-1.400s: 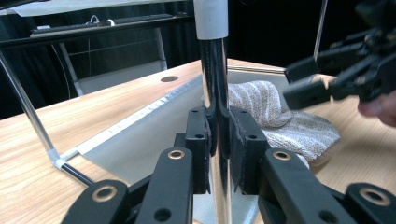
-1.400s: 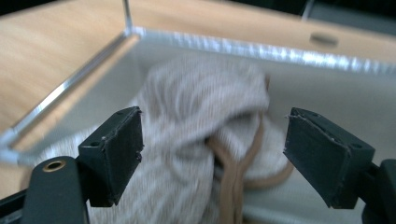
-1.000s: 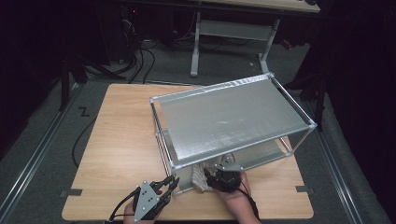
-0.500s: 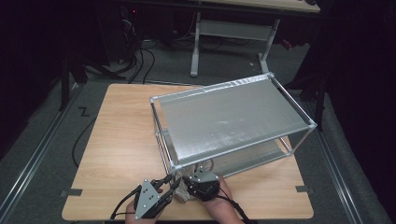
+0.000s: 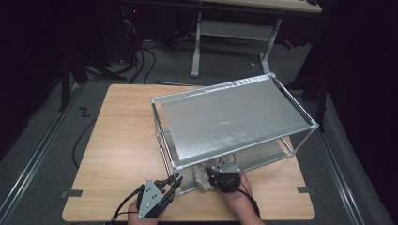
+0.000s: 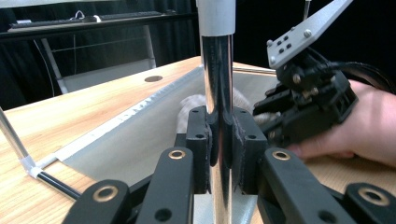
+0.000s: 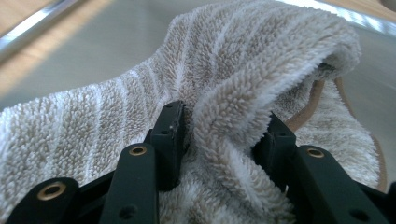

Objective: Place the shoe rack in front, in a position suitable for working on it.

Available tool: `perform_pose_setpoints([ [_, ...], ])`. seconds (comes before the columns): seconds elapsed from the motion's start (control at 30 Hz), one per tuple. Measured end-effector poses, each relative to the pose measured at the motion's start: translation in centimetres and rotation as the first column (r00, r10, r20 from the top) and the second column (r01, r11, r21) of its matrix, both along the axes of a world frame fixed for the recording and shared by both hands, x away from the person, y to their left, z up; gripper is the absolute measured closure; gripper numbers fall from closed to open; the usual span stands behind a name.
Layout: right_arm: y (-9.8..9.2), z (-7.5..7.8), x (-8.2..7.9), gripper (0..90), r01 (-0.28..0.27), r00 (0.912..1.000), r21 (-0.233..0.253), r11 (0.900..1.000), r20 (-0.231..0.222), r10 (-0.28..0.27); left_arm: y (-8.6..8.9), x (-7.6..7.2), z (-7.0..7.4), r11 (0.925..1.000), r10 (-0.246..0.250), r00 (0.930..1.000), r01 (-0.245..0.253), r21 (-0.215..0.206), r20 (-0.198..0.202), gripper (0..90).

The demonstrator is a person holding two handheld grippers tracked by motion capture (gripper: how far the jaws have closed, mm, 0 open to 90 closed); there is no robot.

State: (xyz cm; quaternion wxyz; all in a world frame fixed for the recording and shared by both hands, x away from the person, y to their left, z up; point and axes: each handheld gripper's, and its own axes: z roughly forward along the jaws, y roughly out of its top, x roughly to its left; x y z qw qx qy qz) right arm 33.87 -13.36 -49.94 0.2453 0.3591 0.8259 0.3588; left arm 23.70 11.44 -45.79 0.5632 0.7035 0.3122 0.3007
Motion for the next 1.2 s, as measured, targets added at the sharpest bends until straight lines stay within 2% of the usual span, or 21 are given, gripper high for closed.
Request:
perform_pose_setpoints([
  [0.07, -1.3, 0.1, 0.7, 57.8, 0.033, 0.9994, -0.005, 0.999, 0.011, -0.032, 0.0, 0.0, 0.0, 1.0, 0.0, 1.0, 0.0, 0.0, 0.0, 79.0],
  [0.13, -2.4, 0.1, 1.1, 57.8, 0.07, 0.9976, -0.003, 0.998, 0.0, -0.07, 0.1, 0.0, 0.0, 1.0, 0.003, 1.0, -0.003, 0.003, 0.001, 79.0],
  [0.23, -4.1, 0.2, 1.9, 57.8, 0.098, 0.9952, 0.003, 0.995, 0.005, -0.098, 0.3, 0.0, 0.0, 0.9999, 0.009, 0.9999, -0.009, -0.006, -0.004, 79.2],
  [0.27, -4.7, 0.2, 2.1, 57.8, 0.121, 0.9927, 0.007, 0.993, -0.003, -0.121, 0.4, 0.0, 0.0, 0.9999, 0.012, 0.9999, -0.012, -0.01, -0.009, 79.3],
  [0.37, -7.0, 0.3, 2.9, 57.8, 0.167, 0.9859, -0.01, 0.986, 0.01, -0.167, 0.5, 0.0, 0.0, 0.9997, 0.017, 0.9998, -0.018, -0.018, -0.014, 79.4],
  [0.47, -9.0, 0.3, 3.5, 57.7, 0.218, 0.976, -0.015, 0.976, 0.017, -0.217, 0.6, -0.1, 0.0, 0.9997, 0.019, 0.9997, -0.019, -0.015, -0.012, 79.5],
  [0.53, -10.6, 0.3, 3.9, 57.6, 0.26, 0.9654, -0.024, 0.965, 0.023, -0.26, 0.7, -0.1, 0.0, 0.9997, 0.021, 0.9997, -0.021, -0.012, -0.011, 79.5],
  [0.77, -14.5, 0.3, 4.9, 57.0, 0.347, 0.9369, -0.031, 0.937, 0.053, -0.345, 0.9, -0.2, 0.0, 0.9994, 0.03, 0.9995, -0.03, -0.015, -0.011, 79.5],
  [0.93, -16.3, 0.4, 5.2, 56.3, 0.395, 0.9174, -0.045, 0.918, 0.075, -0.391, 1.0, -0.3, 0.0, 0.9992, 0.036, 0.9993, -0.036, -0.017, -0.013, 79.5],
  [1.0, -16.8, 0.5, 5.2, 56.2, 0.422, 0.9057, -0.043, 0.906, 0.07, -0.418, 1.1, -0.3, 0.0, 0.9992, 0.035, 0.9993, -0.036, -0.016, -0.013, 79.5],
  [1.03, -17.1, 0.5, 5.3, 56.2, 0.425, 0.9039, -0.048, 0.904, 0.078, -0.421, 1.1, -0.3, 0.0, 0.9992, 0.035, 0.9993, -0.036, -0.016, -0.013, 79.5],
  [1.1, -17.4, 0.5, 5.3, 56.3, 0.445, 0.8944, -0.044, 0.895, 0.077, -0.441, 1.1, -0.3, 0.0, 0.9992, 0.036, 0.9993, -0.036, -0.015, -0.013, 79.5],
  [1.2, -17.4, 0.5, 5.4, 59.6, 0.435, 0.8995, -0.03, 0.9, 0.059, -0.433, 1.1, -0.3, 0.0, 0.9992, 0.036, 0.9993, -0.036, -0.016, -0.013, 79.5],
])
